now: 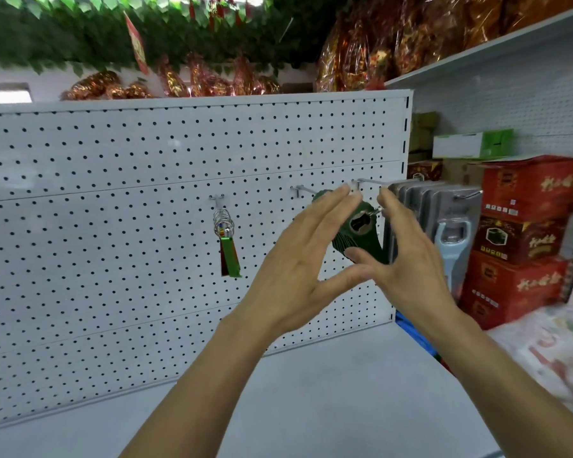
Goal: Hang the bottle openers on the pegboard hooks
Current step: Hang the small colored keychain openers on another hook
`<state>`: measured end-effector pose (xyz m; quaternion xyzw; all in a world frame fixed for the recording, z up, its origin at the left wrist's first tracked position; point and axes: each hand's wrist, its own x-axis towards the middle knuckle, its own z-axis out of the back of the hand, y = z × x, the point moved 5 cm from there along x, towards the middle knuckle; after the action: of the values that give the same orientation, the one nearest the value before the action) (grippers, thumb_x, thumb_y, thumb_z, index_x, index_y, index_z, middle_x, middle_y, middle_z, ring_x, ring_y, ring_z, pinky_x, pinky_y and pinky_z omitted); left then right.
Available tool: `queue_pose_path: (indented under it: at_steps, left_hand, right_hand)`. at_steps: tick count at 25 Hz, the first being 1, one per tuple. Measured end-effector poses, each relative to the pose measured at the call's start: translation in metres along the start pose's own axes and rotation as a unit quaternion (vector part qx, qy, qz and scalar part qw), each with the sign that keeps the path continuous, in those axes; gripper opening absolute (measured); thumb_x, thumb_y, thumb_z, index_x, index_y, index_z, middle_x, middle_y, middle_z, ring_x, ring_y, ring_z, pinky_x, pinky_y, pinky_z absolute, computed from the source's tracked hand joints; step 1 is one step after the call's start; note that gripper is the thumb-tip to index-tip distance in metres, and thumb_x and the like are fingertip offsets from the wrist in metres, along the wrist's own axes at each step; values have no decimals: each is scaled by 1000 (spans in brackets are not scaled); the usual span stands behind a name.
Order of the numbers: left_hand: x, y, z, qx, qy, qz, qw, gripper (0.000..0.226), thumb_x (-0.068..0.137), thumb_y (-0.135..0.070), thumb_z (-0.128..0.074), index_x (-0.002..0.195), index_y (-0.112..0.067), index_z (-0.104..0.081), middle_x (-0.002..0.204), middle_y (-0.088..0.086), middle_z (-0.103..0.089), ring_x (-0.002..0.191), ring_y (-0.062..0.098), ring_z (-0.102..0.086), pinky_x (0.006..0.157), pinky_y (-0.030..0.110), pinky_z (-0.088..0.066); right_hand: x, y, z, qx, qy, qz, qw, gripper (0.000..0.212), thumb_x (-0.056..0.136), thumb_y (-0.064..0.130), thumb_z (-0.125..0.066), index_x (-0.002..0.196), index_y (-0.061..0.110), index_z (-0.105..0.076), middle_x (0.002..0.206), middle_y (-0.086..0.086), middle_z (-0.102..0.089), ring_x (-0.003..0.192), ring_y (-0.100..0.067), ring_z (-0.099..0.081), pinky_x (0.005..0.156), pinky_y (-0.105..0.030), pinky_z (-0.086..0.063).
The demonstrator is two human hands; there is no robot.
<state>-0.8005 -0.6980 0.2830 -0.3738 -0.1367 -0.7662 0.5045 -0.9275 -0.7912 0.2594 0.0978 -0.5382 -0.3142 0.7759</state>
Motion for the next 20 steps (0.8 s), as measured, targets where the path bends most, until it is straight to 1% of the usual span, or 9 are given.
queue_pose_path:
  at_steps: [2,4,6,9,12,14,17,20]
  left_hand:
    - [11,19,-9,0,11,29,1000,69,92,-53,-46,151,-37,-14,159,-21,-11,143,-8,-6,118,22,-14]
    - [18,31,-15,0,17,39,999,61,95,-48,-42,150,-37,-18,158,-21,-15,143,-9,-8,117,20,-13]
    - [22,37,-21,-2,21,49,999,55,98,-43,-41,149,-39,-22,157,-22,-19,143,-9,-11,116,16,-13]
    - [25,42,-25,-16,6,60,998,51,99,-37,-44,148,-37,-28,156,-20,-24,142,-8,-18,114,11,-16]
    - [28,47,-26,-11,-3,65,998,51,99,-35,-44,147,-37,-28,155,-20,-26,141,-8,-21,110,6,-17]
    - [31,51,-28,-9,-4,68,998,51,99,-34,-45,147,-35,-28,155,-19,-27,141,-6,-22,110,8,-19]
    - [34,57,-29,-9,-4,75,997,52,99,-31,-47,148,-32,-29,156,-15,-28,142,-3,-24,112,16,-23]
    - [37,63,-30,-9,-2,88,996,52,99,-30,-47,147,-32,-29,155,-15,-28,141,-3,-25,110,12,-23]
  right_hand:
    - [5,-6,-4,-11,5,21,1000,83,82,39,-72,149,28,-25,148,6,-42,133,-13,-43,103,-40,-44]
    - [6,-8,-6,-26,-20,49,998,75,84,36,-71,147,20,-34,140,1,-53,122,-19,-55,92,-42,-51]
    - [6,-9,-7,-34,-40,80,995,72,83,30,-74,144,13,-39,130,-5,-62,111,-23,-63,83,-41,-56]
    - [9,-12,-12,-55,-47,116,991,71,82,23,-76,142,5,-42,119,-12,-68,96,-29,-69,73,-39,-56]
    - [15,-13,-17,-58,-33,116,991,69,83,22,-73,142,4,-41,108,-12,-72,84,-31,-70,65,-37,-54]
    - [19,-15,-21,-58,-28,113,992,68,84,22,-73,141,4,-42,104,-12,-72,81,-30,-69,63,-36,-52]
    - [26,-17,-26,-50,-17,105,993,67,86,22,-71,142,4,-41,106,-13,-72,83,-32,-69,65,-36,-51]
    - [31,-18,-31,-45,-7,100,994,66,88,24,-68,144,6,-38,104,-14,-72,84,-34,-68,67,-37,-51]
